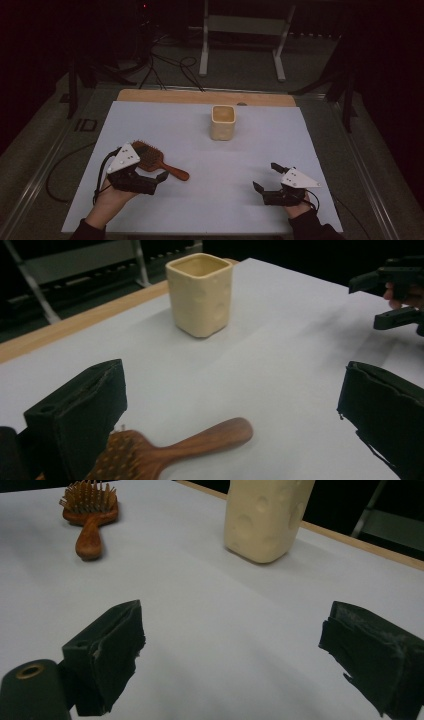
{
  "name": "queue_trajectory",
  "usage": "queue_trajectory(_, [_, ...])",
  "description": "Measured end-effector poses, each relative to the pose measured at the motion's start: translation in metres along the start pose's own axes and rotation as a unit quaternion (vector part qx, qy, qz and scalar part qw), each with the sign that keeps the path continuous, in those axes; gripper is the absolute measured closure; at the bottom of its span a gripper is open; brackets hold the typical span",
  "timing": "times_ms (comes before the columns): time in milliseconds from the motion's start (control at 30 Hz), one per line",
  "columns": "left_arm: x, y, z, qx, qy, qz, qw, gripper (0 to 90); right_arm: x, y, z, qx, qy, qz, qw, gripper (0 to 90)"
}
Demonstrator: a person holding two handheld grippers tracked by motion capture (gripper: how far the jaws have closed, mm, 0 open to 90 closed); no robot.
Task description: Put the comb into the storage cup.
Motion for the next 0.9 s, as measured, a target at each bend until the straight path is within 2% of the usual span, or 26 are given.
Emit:
queue_trajectory(433, [0.007, -0.031, 0.012, -0.020, -0.012, -0.018, 0.9996, 0.0, 0.000, 0.000, 0.000, 0.001, -0.001, -0.002, 1.0000, 8.9])
queue_trajectory(633, [0.004, -0.048, 0.017, -0.025, -0.012, -0.030, 0.9992, 0.0, 0.000, 0.000, 0.000, 0.003, -0.002, -0.001, 1.0000, 8.9])
queue_trajectory(767, [0.000, -0.060, 0.021, -0.037, -0.013, -0.046, 0.9982, 0.0, 0.000, 0.000, 0.000, 0.003, -0.002, -0.001, 1.0000, 8.9])
queue_trajectory(867, [-0.003, -0.068, 0.024, -0.040, -0.007, -0.050, 0.9979, 0.4, -0.001, 0.000, 0.000, 0.004, -0.004, -0.002, 1.0000, 8.9])
queue_trajectory(900, [-0.004, -0.071, 0.024, -0.034, -0.010, -0.053, 0.9979, 0.9, 0.000, 0.000, 0.000, 0.004, -0.003, -0.001, 1.0000, 8.9])
Point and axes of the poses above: each handheld gripper's, and its own axes: y roughly backward along the jaws, x roughly out of its top, z roughly to its right, the point moved 1 cm from there along -y, roughly forward along the jaws, and after that the axes turned 13 degrees about x, right-handed, at the moved point
